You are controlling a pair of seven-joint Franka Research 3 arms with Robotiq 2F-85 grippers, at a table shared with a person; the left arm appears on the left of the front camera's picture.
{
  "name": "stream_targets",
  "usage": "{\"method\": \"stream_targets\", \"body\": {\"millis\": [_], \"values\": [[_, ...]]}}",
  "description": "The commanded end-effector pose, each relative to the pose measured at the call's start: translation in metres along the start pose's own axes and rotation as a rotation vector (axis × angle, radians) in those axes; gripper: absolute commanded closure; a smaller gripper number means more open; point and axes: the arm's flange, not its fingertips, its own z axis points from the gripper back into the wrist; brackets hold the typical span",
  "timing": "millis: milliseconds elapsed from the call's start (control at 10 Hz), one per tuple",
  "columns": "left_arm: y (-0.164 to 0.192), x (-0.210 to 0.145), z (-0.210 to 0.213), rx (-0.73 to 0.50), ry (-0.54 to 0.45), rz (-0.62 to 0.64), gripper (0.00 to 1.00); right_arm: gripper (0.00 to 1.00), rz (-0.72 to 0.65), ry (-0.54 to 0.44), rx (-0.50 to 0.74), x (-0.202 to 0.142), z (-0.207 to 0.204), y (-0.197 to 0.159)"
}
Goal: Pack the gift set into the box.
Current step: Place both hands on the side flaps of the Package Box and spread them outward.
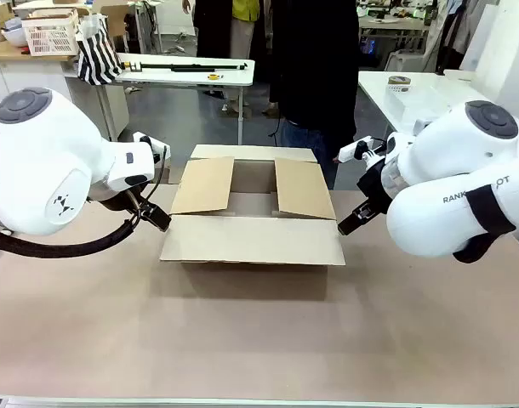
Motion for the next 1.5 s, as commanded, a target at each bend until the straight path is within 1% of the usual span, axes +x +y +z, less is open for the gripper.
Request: {"method": "stream_targets", "body": {"millis": [0,1300,1400], "values": [[0.000,0.000,0.000,0.000,0.000,0.000,0.00,0.00,0.000,0.000,0.000,0.000,0.000,0.000],[0.000,0.000,0.000,0.000,0.000,0.000,0.00,0.00,0.001,0.000,0.000,0.000,0.000,0.000],[0.000,0.000,0.000,0.000,0.000,0.000,0.00,0.00,0.014,0.090,0.024,-0.002,0.021,-0.009]]}}
